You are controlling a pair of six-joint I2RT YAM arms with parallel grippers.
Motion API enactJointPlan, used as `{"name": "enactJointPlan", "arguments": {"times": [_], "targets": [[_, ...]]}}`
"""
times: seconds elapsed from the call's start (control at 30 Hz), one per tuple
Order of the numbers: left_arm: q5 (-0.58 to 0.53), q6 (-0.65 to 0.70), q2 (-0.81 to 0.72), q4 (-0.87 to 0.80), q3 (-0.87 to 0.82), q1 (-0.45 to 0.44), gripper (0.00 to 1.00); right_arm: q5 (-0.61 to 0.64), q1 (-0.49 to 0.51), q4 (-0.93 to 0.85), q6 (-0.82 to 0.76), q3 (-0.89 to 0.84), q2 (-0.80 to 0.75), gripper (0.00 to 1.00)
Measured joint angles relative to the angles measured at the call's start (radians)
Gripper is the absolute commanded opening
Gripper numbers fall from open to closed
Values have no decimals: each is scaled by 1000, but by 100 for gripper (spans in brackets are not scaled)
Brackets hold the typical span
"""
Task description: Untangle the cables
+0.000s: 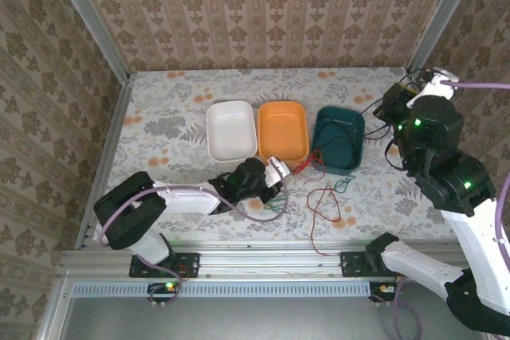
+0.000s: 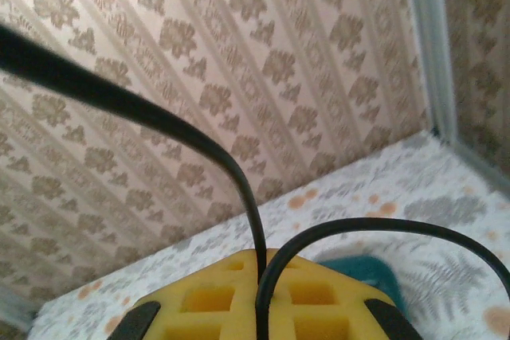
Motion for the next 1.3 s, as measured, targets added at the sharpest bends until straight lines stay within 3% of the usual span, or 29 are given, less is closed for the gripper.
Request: {"name": "enactJointPlan", "arguments": {"times": [0.17,0.33,0.63,0.87,1.3], "targets": [[-117,-52,-10,-72,-88,9,0,52,-13,29,-134,66,-7,0],[-173,-78,-4,-92,-92,8,0,-6,-14,55,-225,113,0,0],[-199,-88,16,-92,-65,8,0,-187,-14,47,-257,148,170,0],[-211,-112,16,-92,-61,3,0,-201,-30,51,-307,145,313,0],[-253,-139,3,-101,-64,-19,0,-274,-124,220,-301,-74,429,0]]}}
